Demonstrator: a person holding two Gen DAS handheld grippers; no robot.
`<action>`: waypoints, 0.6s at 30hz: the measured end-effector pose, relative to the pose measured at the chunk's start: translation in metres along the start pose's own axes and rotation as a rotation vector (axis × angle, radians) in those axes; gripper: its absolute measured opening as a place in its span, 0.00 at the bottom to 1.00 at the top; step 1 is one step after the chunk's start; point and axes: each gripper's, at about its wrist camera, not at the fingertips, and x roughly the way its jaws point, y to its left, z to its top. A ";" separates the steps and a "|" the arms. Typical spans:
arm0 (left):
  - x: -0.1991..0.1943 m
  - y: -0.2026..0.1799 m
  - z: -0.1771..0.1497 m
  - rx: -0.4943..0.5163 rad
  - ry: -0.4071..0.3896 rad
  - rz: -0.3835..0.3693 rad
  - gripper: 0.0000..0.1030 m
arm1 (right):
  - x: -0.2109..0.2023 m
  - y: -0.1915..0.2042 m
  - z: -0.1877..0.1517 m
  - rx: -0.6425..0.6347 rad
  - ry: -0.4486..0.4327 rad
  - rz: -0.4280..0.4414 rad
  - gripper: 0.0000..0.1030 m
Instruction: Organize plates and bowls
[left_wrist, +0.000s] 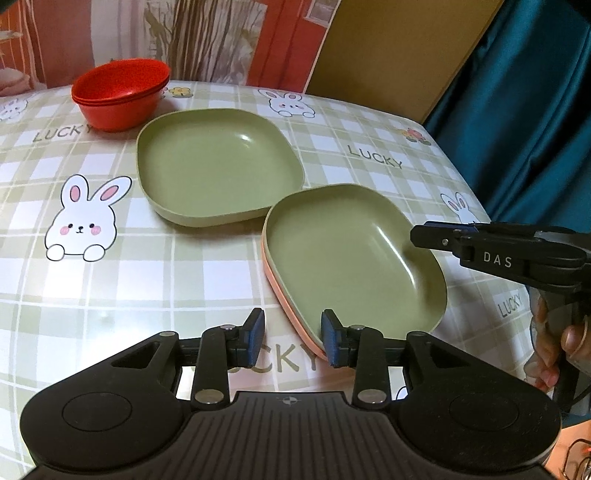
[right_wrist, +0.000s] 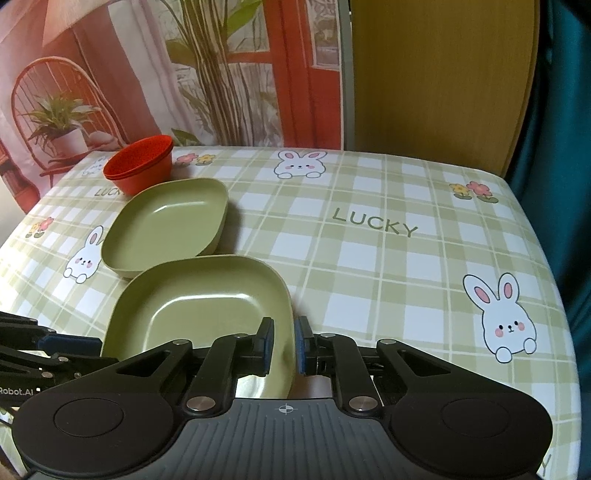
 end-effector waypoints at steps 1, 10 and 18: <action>-0.002 0.001 0.000 -0.003 -0.006 -0.001 0.34 | -0.001 0.001 0.001 0.003 -0.004 0.004 0.13; -0.031 0.027 0.023 -0.033 -0.122 0.010 0.34 | -0.011 0.017 0.025 0.015 -0.063 0.074 0.15; -0.043 0.072 0.057 -0.068 -0.214 0.100 0.34 | 0.014 0.038 0.057 0.010 -0.074 0.087 0.18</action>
